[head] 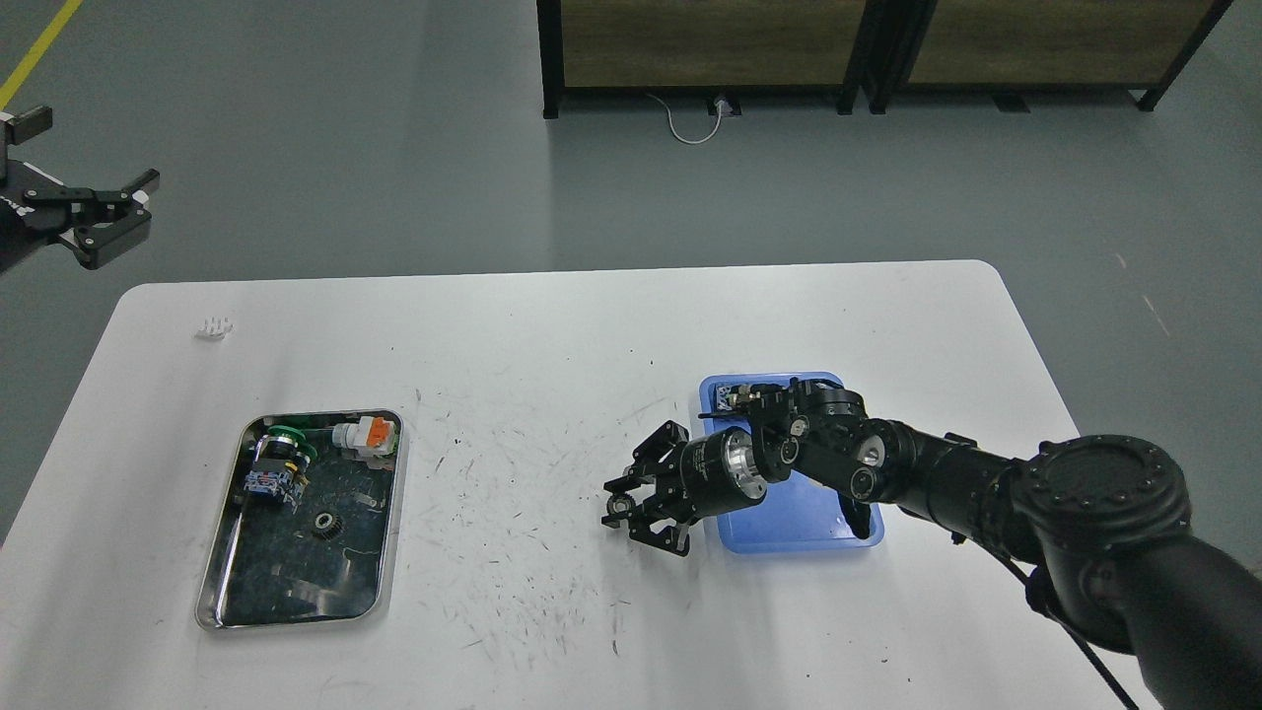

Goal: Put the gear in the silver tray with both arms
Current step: 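Carry the gear toward the silver tray and lower it onto the table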

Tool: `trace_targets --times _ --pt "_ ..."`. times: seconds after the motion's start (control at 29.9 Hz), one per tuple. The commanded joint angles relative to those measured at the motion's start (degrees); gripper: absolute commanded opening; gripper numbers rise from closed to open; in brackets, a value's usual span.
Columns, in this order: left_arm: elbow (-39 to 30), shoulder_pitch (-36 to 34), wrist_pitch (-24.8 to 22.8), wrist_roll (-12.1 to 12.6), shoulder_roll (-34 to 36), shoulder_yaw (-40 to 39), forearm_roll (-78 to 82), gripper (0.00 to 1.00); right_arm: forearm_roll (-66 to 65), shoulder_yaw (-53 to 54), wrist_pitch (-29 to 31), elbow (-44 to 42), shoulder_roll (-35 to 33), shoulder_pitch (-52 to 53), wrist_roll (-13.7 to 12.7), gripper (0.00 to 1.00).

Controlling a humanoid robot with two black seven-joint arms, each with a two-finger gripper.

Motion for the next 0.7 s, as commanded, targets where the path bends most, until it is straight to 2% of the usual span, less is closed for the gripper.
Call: trace_targets --times 0.0,0.37,0.54,0.67 --pt "0.0 -0.07 0.02 0.0 0.11 0.0 0.0 0.98 0.0 0.05 0.0 -0.02 0.0 0.46 0.65 0.38" --pt "0.09 -0.33 0.11 0.18 -0.15 0.0 0.09 0.98 3.51 0.48 -0.83 -0.19 0.0 1.43 0.47 0.38" --pt "0.18 -0.33 0.11 0.26 -0.15 0.0 0.09 0.98 10.27 0.49 -3.48 -0.1 0.0 1.43 -2.42 0.38" --pt "0.18 -0.24 0.11 0.26 -0.07 0.0 0.0 0.98 11.6 0.31 -3.21 0.42 0.0 1.25 -2.52 0.38"
